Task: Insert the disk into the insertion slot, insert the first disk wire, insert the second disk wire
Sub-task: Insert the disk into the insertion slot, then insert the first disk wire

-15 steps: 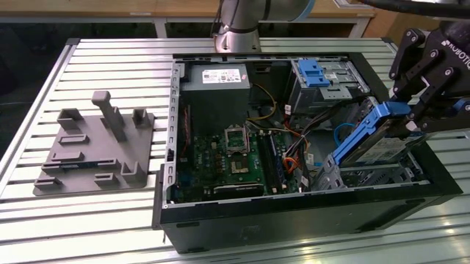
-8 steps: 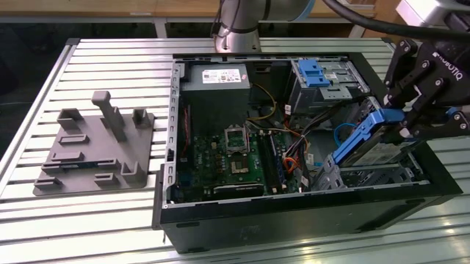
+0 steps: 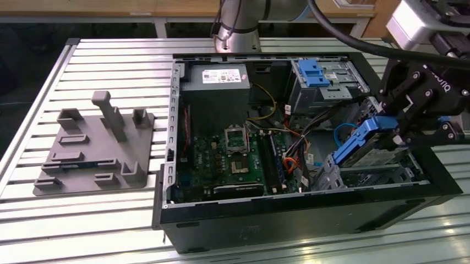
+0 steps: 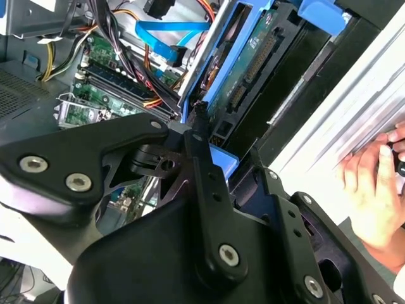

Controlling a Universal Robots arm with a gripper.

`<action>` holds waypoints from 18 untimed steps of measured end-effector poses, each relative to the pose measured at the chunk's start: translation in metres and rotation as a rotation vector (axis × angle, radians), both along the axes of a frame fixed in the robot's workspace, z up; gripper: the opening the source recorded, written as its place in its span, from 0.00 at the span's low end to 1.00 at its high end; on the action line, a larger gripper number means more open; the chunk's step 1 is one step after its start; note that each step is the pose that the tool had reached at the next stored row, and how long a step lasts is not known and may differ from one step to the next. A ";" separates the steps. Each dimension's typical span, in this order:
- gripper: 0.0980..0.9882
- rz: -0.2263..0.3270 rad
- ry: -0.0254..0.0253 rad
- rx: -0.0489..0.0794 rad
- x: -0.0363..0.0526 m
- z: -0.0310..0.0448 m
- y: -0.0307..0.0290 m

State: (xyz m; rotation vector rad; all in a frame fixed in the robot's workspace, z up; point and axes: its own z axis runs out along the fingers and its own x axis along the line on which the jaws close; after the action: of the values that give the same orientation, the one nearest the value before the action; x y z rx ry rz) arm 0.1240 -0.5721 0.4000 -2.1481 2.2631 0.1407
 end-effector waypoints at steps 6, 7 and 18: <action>0.44 0.000 0.0000 0.000 0.0000 -0.0016 0.0000; 0.51 0.000 0.0000 0.000 0.0000 -0.0016 0.0000; 0.58 0.000 0.0000 0.000 0.0000 -0.0016 0.0010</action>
State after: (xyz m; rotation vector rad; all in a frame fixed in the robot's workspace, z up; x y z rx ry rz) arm 0.1240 -0.5711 0.3984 -2.1481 2.2632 0.1406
